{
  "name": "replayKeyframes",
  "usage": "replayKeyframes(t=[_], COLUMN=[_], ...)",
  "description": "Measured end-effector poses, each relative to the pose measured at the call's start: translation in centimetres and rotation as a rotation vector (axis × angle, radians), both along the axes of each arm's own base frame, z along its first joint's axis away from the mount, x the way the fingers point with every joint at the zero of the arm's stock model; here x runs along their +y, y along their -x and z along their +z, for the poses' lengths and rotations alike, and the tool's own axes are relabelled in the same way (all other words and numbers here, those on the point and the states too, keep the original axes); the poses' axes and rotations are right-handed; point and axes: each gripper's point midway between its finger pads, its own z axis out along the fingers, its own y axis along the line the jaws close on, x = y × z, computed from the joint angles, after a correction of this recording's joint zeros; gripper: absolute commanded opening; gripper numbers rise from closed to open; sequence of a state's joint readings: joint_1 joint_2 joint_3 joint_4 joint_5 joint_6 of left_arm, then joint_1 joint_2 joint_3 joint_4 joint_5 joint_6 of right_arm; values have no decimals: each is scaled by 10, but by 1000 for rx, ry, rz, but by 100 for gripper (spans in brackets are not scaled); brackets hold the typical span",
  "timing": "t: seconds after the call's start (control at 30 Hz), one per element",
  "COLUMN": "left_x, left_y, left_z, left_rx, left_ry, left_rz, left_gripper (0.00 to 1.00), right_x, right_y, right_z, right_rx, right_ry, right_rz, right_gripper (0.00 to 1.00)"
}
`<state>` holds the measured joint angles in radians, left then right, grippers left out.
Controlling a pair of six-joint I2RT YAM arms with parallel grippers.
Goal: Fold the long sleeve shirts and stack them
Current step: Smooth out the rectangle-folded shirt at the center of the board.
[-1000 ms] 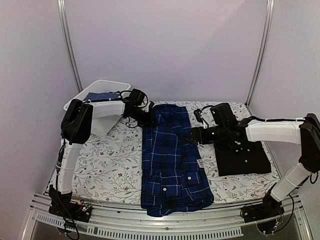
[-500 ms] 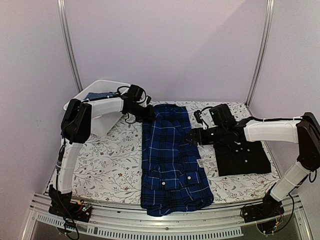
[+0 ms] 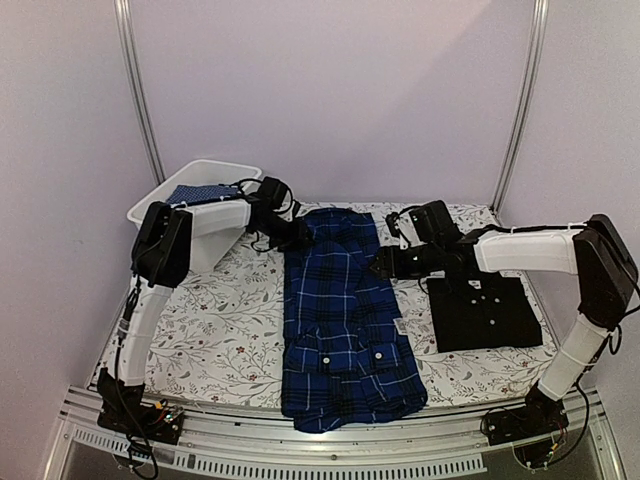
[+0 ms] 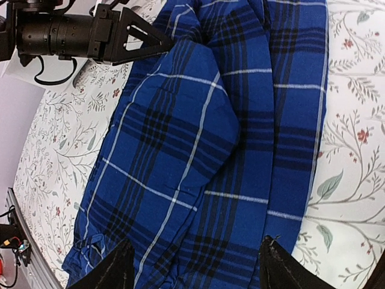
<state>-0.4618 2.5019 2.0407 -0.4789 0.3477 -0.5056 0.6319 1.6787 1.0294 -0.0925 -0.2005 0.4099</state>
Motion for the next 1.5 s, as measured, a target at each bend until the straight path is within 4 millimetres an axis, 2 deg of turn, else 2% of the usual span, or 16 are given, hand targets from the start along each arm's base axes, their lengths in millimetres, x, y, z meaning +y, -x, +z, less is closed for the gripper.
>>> replayKeyframes(t=[0.13,0.17,0.3,0.4,0.47,0.57,0.7,0.8,0.9,1.07,1.2,1.43,1.5], left_x=[7,8,6,-3,-15,-32,-43,-46,-44,-40,-36,-49,-53], left_y=[-3,-3,0,8,15,25,28,20,6,-18,-23,-46,-51], left_z=[24,36,87,113,116,99,57,21,-10,-12,-12,-9,-10], left_rx=[-53,-74,-161,-202,-200,-160,-89,-44,-19,-33,-29,-60,-65], left_ry=[-25,-25,4,56,98,134,144,136,128,157,166,232,262], left_rz=[19,21,17,-5,-31,-76,-105,-102,-85,-44,-20,-30,-41], left_gripper=[40,36,18,9,6,6,7,7,6,8,9,14,13], right_x=[11,14,32,52,65,82,94,98,92,75,71,68,68], right_y=[-21,-24,-42,-54,-62,-71,-84,-97,-110,-123,-128,-130,-130], right_z=[12,15,26,29,27,15,-6,-23,-48,-89,-89,-89,-88], right_rx=[-37,-44,-67,-65,-56,-35,-7,20,69,159,167,173,175], right_ry=[-12,-16,-44,-79,-104,-126,-129,-134,-131,-134,-155,-169,-176], right_rz=[-14,-14,12,53,83,119,126,108,63,-12,-40,-68,-74], right_gripper=[49,42,27,23,23,22,23,24,24,23,23,24,27])
